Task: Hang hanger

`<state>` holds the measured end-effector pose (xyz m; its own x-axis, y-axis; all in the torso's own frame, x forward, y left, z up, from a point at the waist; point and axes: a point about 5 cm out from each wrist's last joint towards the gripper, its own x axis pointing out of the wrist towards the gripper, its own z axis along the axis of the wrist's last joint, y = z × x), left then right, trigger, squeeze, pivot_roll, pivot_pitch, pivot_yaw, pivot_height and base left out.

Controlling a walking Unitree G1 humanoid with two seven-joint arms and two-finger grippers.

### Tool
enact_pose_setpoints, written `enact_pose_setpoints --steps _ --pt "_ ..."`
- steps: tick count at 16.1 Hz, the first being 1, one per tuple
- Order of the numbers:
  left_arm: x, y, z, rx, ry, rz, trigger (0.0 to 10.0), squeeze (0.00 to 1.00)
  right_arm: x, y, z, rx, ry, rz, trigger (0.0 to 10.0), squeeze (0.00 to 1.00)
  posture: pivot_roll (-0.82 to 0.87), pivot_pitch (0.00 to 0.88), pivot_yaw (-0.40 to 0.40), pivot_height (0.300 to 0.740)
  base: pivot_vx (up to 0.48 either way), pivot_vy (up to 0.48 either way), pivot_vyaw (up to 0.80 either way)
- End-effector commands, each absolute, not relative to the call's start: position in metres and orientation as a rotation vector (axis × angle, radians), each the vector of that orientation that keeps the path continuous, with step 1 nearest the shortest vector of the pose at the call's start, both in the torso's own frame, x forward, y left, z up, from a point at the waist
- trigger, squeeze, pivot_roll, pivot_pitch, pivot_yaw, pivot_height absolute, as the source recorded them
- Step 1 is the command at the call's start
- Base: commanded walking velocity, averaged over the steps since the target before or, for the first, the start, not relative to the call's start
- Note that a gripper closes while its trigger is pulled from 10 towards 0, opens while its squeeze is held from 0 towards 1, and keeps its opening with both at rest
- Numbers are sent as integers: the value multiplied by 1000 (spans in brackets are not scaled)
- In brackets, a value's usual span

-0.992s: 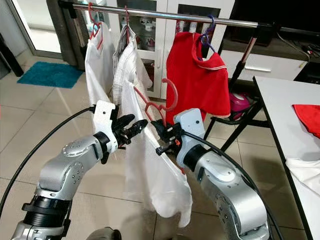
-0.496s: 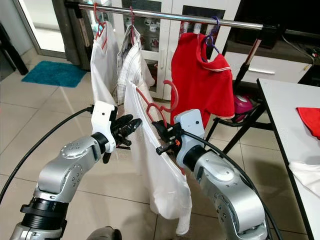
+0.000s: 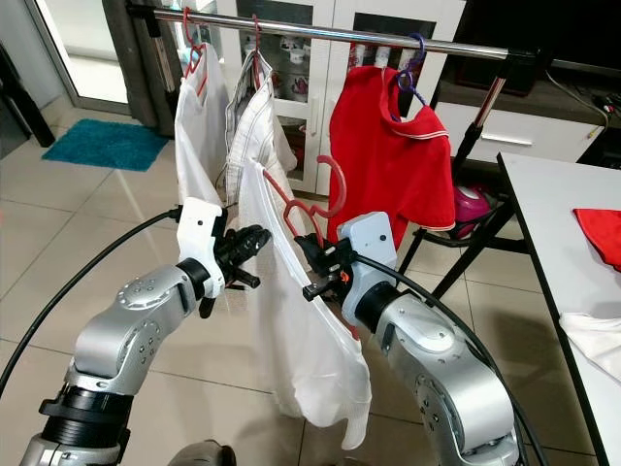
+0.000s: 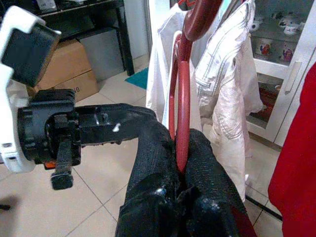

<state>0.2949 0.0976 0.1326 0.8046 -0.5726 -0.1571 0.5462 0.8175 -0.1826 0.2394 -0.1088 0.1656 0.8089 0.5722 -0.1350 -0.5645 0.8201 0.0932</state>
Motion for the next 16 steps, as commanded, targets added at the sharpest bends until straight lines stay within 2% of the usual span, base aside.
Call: enact_pose_setpoints --steps 1,2,4,5,6,7,11,16 --pt "294 98 142 -152 136 -606 0 0 242 -113 175 52 98 581 0 0 -27 19 -17 740 0 0 0" --pt "295 105 152 -159 31 -552 0 0 244 -116 176 38 84 552 0 0 -26 20 -17 740 0 0 0" --pt "296 112 156 -54 -38 -505 0 0 246 -117 177 36 65 527 0 0 -21 22 -20 740 0 0 0" --pt "296 110 157 45 -60 -532 10000 0 248 -116 179 59 49 527 0 0 -21 23 -17 740 0 0 0" --pt "296 106 157 86 -69 -561 10000 467 249 -114 179 71 42 541 0 0 -21 23 -17 740 0 0 0" --pt "299 104 158 96 -82 -548 10000 1000 248 -110 180 80 36 576 0 0 -26 19 -10 740 0 0 0" --pt "311 106 160 106 -123 -451 10000 1000 244 -102 183 108 5 682 0 0 -30 15 -14 740 0 0 0" --pt "315 106 162 85 -137 -420 10000 1000 244 -101 184 107 -3 714 0 0 -34 14 -18 740 0 0 0"
